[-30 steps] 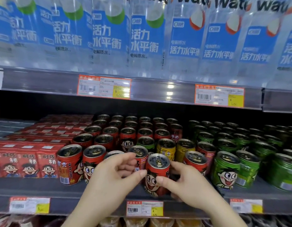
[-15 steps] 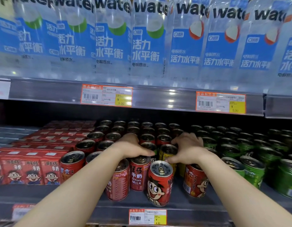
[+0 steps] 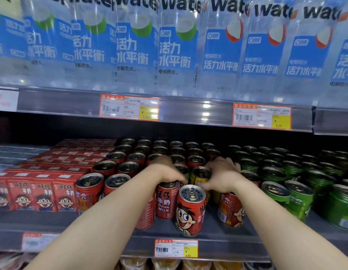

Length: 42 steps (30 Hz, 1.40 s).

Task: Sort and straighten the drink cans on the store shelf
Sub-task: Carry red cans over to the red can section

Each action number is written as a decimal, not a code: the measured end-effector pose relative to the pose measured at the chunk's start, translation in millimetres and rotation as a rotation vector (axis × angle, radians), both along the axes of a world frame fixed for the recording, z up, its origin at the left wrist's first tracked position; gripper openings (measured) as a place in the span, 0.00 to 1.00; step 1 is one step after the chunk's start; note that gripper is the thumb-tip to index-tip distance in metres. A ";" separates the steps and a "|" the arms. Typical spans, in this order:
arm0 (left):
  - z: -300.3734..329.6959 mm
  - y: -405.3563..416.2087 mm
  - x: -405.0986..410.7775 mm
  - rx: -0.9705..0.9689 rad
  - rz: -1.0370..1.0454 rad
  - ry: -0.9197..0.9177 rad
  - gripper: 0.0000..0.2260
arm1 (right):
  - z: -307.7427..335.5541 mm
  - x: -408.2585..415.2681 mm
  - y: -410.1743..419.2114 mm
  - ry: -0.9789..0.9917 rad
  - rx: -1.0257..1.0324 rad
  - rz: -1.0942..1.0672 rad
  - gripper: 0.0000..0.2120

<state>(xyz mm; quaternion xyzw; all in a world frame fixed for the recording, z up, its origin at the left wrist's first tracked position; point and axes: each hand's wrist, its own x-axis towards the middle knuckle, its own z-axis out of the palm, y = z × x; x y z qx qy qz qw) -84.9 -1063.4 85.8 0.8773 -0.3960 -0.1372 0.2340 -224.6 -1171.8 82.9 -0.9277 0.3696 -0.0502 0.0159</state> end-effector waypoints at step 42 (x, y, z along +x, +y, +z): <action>-58.6 -130.6 -381.0 -0.809 -0.184 0.389 0.23 | -40.3 -423.5 -184.9 -0.955 0.266 -0.193 0.27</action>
